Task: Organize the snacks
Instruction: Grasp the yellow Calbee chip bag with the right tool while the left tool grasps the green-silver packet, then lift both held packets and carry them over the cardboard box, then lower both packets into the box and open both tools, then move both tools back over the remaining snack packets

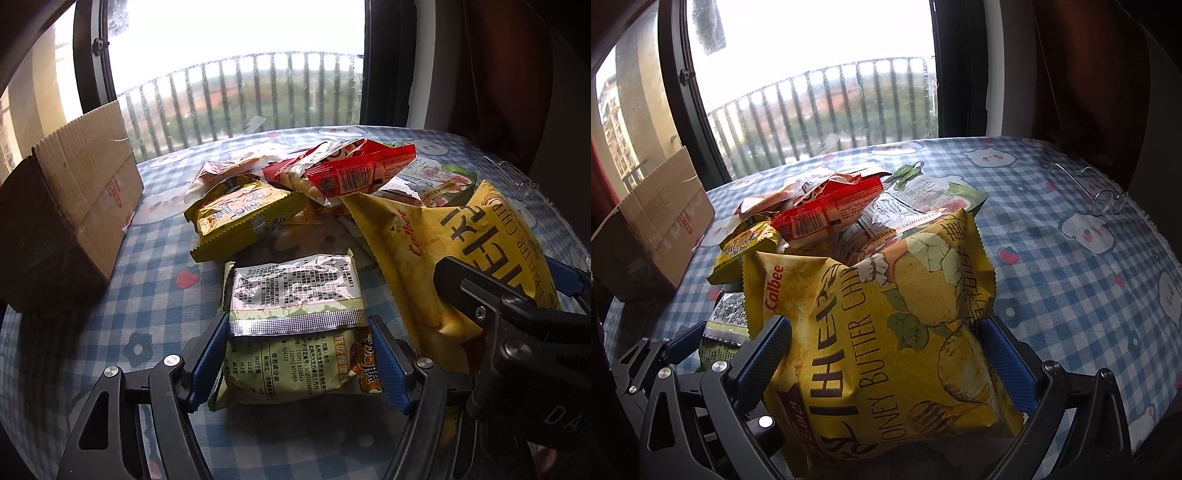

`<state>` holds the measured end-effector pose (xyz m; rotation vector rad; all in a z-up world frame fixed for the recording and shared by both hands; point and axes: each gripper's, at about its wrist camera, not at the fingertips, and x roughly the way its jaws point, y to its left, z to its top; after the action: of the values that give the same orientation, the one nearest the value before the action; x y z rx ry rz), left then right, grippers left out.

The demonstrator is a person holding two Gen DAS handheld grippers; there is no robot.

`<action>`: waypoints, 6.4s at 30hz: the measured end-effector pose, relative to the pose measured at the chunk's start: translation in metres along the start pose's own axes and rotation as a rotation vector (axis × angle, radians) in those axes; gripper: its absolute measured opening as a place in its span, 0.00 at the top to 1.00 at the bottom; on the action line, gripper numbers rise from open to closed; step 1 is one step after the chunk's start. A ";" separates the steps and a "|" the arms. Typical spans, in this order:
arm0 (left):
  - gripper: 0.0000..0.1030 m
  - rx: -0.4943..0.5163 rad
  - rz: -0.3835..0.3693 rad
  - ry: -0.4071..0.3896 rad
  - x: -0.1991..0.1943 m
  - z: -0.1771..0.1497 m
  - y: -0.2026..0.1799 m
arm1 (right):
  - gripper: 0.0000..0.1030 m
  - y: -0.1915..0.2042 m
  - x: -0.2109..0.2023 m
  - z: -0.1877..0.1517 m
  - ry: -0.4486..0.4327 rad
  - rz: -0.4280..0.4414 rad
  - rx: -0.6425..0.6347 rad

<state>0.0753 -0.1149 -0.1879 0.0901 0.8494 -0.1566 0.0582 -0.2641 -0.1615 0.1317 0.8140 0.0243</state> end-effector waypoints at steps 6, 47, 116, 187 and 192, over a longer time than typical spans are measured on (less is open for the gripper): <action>0.28 0.007 0.010 0.003 0.004 0.000 0.002 | 0.00 0.015 0.009 -0.003 -0.007 -0.049 -0.078; 0.28 -0.083 0.012 -0.236 -0.095 0.044 0.054 | 0.45 0.072 -0.083 0.042 -0.247 -0.033 -0.158; 0.27 -0.290 0.333 -0.232 -0.085 0.087 0.291 | 0.45 0.346 0.013 0.153 -0.237 0.336 -0.247; 0.03 -0.148 0.072 -0.243 -0.058 0.060 0.056 | 0.00 0.079 -0.030 0.083 -0.221 0.163 -0.181; 0.03 -0.145 0.066 -0.179 -0.025 0.067 0.051 | 0.00 0.068 -0.006 0.084 -0.181 0.157 -0.168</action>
<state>0.1174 -0.0719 -0.1243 -0.0316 0.6759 -0.0404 0.1172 -0.2057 -0.0912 0.0379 0.6160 0.2256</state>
